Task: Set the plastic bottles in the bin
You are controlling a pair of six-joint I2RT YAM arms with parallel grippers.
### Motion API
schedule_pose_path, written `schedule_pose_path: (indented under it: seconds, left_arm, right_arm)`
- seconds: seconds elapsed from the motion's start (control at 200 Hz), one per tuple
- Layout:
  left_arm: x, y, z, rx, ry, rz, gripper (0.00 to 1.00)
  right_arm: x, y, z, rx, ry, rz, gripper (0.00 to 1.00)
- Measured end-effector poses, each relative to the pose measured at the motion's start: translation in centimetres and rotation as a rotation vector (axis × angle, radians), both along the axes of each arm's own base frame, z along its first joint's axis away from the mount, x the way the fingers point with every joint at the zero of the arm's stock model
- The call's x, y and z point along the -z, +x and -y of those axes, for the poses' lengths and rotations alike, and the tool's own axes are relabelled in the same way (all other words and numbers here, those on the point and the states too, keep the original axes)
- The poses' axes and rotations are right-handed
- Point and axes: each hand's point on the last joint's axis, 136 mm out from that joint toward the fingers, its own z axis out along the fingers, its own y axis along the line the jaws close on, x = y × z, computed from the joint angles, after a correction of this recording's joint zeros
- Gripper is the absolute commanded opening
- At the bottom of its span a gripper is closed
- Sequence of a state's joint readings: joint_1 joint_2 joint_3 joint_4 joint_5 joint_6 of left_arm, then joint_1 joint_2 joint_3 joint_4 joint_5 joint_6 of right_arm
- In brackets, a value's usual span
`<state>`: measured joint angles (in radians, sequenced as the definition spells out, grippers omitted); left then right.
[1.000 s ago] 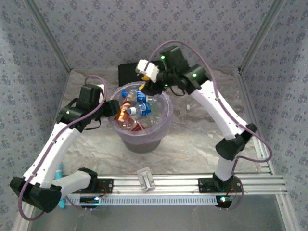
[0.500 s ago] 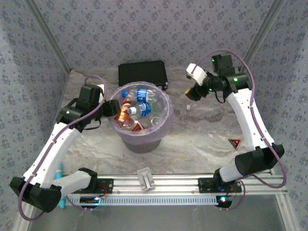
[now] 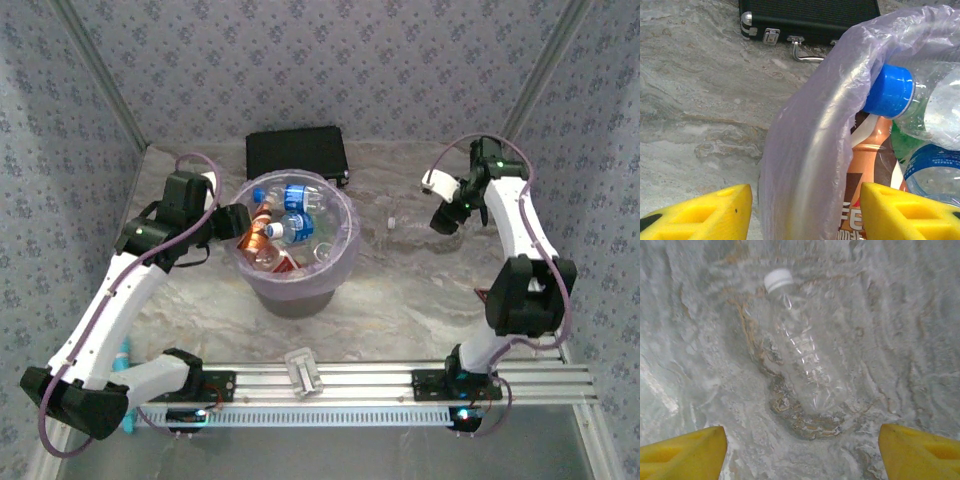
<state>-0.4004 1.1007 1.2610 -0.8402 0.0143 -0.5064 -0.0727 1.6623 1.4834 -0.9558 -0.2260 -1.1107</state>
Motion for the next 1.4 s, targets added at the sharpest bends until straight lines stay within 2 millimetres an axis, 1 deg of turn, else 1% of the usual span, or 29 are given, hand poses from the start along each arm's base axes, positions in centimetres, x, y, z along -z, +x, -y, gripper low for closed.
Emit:
schedule_pose_path:
  seconds: [0.135,0.295,0.3,0.305,0.315,0.325,0.43,0.585,0.72,0.88,1.029,1.134,1.209,1.349,1.374,1.399]
  left_arm:
    - [0.0,0.0,0.0,-0.001,0.001,-0.001,0.59]
    - [0.0,0.0,0.0,0.005,0.005,0.001,0.59]
    - [0.0,0.0,0.0,0.005,0.005,0.001,0.59]
    - [0.0,0.0,0.0,0.005,0.005,0.001,0.59]
    - [0.0,0.0,0.0,0.005,0.005,0.001,0.59]
    - [0.0,0.0,0.0,0.005,0.005,0.001,0.59]
    - [0.0,0.0,0.0,0.008,0.002,0.001,0.59]
    - [0.1,-0.1,0.2,0.015,-0.008,0.004,0.59]
    - [0.3,-0.5,-0.2,0.01,-0.01,0.005,0.59]
    - [0.3,-0.4,-0.5,-0.002,-0.012,0.007,0.59]
    - [0.3,-0.4,-0.6,-0.006,-0.014,0.007,0.59]
    - [0.3,-0.4,-0.6,-0.006,-0.014,0.007,0.59]
    - [0.3,-0.3,-0.7,-0.009,-0.014,0.007,0.59]
    - [0.2,-0.3,-0.8,-0.012,-0.014,0.007,0.59]
    - [0.2,-0.3,-0.8,-0.012,-0.014,0.007,0.59]
    - [0.2,-0.3,-0.8,-0.012,-0.014,0.007,0.59]
  right_arm:
    - [3.6,0.8,0.3,-0.032,-0.04,-0.068,0.84]
    - [6.2,1.6,0.6,-0.064,-0.063,-0.109,0.85]
    - [6.3,1.6,0.6,-0.065,-0.063,-0.11,0.92]
    - [6.3,1.7,0.6,-0.065,-0.063,-0.111,0.96]
    - [6.5,1.7,0.7,-0.067,-0.066,-0.114,0.99]
    - [6.6,1.8,0.7,-0.067,-0.067,-0.116,1.0]
    - [7.9,2.8,0.9,-0.079,-0.085,-0.117,1.0]
    - [9.8,3.8,0.5,-0.106,-0.094,-0.118,1.0]
    - [10.5,4.6,-0.1,-0.126,-0.102,-0.097,0.99]
    - [11.3,6.1,-0.8,-0.141,-0.113,-0.057,0.96]
    - [12.3,6.1,-1.1,-0.147,-0.112,-0.066,0.93]
    - [12.8,6.0,-1.0,-0.146,-0.111,-0.074,0.85]
    - [12.9,6.0,-1.0,-0.147,-0.108,-0.078,0.73]
    - [13.0,5.8,-1.1,-0.14,-0.096,-0.087,0.72]
    - [13.0,5.7,-1.1,-0.14,-0.096,-0.091,0.67]
    - [13.0,5.6,-1.1,-0.141,-0.095,-0.095,0.65]
